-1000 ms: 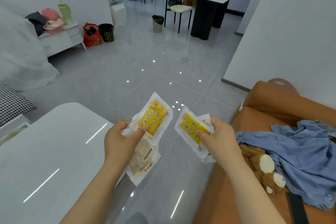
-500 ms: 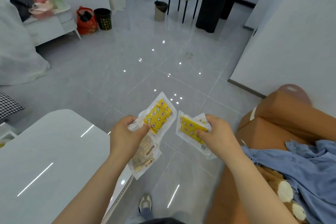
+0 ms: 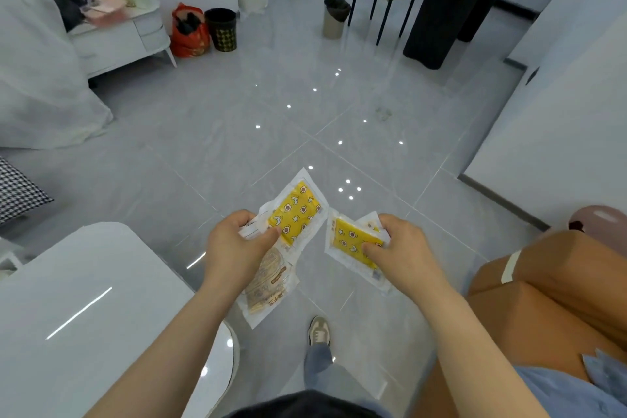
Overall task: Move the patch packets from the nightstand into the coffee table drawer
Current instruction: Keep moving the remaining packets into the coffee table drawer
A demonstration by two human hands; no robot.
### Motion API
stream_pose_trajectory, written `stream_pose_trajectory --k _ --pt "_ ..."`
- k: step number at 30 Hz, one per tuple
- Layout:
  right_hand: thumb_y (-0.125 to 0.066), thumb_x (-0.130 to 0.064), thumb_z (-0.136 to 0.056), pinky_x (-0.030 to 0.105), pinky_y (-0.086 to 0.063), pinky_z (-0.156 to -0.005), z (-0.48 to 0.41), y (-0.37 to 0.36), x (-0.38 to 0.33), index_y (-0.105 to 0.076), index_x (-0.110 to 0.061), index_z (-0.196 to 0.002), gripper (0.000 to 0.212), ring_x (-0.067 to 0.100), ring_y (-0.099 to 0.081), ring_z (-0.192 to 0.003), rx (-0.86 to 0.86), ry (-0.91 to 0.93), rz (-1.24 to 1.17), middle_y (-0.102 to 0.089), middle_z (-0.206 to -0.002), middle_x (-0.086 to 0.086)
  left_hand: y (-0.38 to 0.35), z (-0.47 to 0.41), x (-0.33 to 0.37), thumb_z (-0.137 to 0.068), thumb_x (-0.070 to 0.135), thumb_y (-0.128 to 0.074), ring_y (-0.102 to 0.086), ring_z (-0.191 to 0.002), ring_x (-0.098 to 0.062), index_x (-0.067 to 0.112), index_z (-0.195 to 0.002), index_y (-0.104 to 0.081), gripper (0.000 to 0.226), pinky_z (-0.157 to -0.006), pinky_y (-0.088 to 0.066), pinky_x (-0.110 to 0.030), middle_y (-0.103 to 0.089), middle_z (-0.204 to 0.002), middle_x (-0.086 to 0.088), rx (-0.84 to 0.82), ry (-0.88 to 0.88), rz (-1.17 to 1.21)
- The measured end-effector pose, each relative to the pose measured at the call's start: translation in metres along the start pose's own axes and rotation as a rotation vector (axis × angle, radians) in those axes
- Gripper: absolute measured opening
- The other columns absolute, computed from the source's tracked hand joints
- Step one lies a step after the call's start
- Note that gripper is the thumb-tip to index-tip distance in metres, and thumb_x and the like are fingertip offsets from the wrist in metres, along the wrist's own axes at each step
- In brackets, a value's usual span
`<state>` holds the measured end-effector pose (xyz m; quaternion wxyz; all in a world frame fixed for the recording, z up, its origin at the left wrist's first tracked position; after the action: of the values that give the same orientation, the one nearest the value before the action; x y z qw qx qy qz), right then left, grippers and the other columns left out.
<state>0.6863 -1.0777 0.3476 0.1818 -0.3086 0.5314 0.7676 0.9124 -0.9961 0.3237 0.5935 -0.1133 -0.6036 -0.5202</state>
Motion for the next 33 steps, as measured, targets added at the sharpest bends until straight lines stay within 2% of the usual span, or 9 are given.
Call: stream_pose_trajectory --k 3,7,11,17,20,25,29,33 --pt "-0.059 -0.007 -0.079 0.022 -0.047 -0.055 -0.051 0.021 -0.007 -0.063 -0.023 -0.094 0.022 0.017 -0.063 -0.071 -0.015 0.051 0.029 -0.064 -0.083 -0.004 -0.014 -0.03 0.022 -0.079 0.029 -0.073 -0.057 -0.061 -0.005 0.018 -0.08 -0.064 0.014 -0.048 -0.035 -0.019 -0.061 -0.073 0.011 0.056 0.03 0.012" --pt "-0.06 -0.008 -0.078 0.024 -0.048 -0.057 -0.113 0.033 -0.019 -0.065 -0.021 -0.096 0.022 0.014 -0.062 -0.07 -0.077 0.118 0.07 -0.064 -0.083 -0.004 -0.022 -0.061 0.032 -0.079 0.03 -0.073 -0.058 -0.063 -0.006 0.019 -0.08 -0.064 0.014 -0.049 -0.037 -0.02 -0.062 -0.075 0.009 0.137 0.108 0.008" --pt "-0.06 -0.009 -0.078 0.024 -0.047 -0.057 -0.163 0.025 -0.035 -0.065 -0.019 -0.098 0.023 0.012 -0.06 -0.069 -0.164 0.178 0.108 -0.065 -0.085 -0.002 -0.018 -0.085 0.025 -0.077 0.031 -0.074 -0.062 -0.066 -0.013 0.021 -0.076 -0.064 0.014 -0.054 -0.045 -0.024 -0.066 -0.076 0.005 0.22 0.182 0.015" --pt "-0.059 -0.008 -0.077 0.035 -0.054 -0.062 -0.232 -0.002 -0.074 -0.065 -0.017 -0.096 0.022 0.018 -0.063 -0.071 -0.266 0.245 0.123 -0.065 -0.085 0.001 -0.004 -0.134 0.014 -0.076 0.03 -0.075 -0.062 -0.065 -0.013 0.018 -0.077 -0.065 0.016 -0.056 -0.047 -0.027 -0.066 -0.074 0.005 0.327 0.269 0.023" --pt "-0.059 -0.008 -0.077 0.033 -0.053 -0.063 -0.269 -0.021 -0.099 -0.064 -0.015 -0.095 0.019 0.016 -0.062 -0.073 -0.301 0.282 0.159 -0.065 -0.085 0.001 0.009 -0.165 0.008 -0.076 0.03 -0.075 -0.061 -0.065 -0.012 0.018 -0.077 -0.065 0.016 -0.055 -0.046 -0.025 -0.065 -0.074 0.005 0.371 0.302 0.045" --pt "-0.059 -0.007 -0.077 0.037 -0.055 -0.068 -0.328 -0.061 -0.152 -0.063 -0.013 -0.094 0.019 0.021 -0.063 -0.078 -0.386 0.315 0.212 -0.066 -0.087 0.003 0.042 -0.222 -0.004 -0.075 0.03 -0.075 -0.06 -0.063 -0.014 0.018 -0.073 -0.064 0.017 -0.054 -0.045 -0.027 -0.063 -0.069 0.005 0.436 0.365 0.073" --pt "-0.059 -0.008 -0.077 0.037 -0.056 -0.067 -0.368 -0.093 -0.194 -0.064 -0.015 -0.093 0.019 0.018 -0.064 -0.076 -0.457 0.328 0.229 -0.066 -0.087 0.001 0.075 -0.263 -0.007 -0.076 0.026 -0.074 -0.056 -0.06 -0.009 0.02 -0.07 -0.059 0.017 -0.05 -0.038 -0.023 -0.059 -0.066 0.008 0.455 0.391 0.088" --pt "-0.059 -0.008 -0.077 0.034 -0.053 -0.066 -0.407 -0.118 -0.234 -0.064 -0.015 -0.092 0.017 0.019 -0.063 -0.076 -0.47 0.378 0.255 -0.065 -0.084 0.001 0.103 -0.302 -0.01 -0.077 0.028 -0.074 -0.056 -0.062 -0.009 0.023 -0.069 -0.058 0.018 -0.051 -0.037 -0.023 -0.059 -0.067 0.008 0.472 0.409 0.085"
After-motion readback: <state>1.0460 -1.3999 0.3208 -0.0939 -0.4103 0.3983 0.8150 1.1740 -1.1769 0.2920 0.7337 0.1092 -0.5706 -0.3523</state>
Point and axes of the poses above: each hand's wrist, its own z-axis away from the middle knuckle, its own y-axis out of the back of the hand, x = y × z, the point moved 5 cm from there along -z, towards the middle knuckle
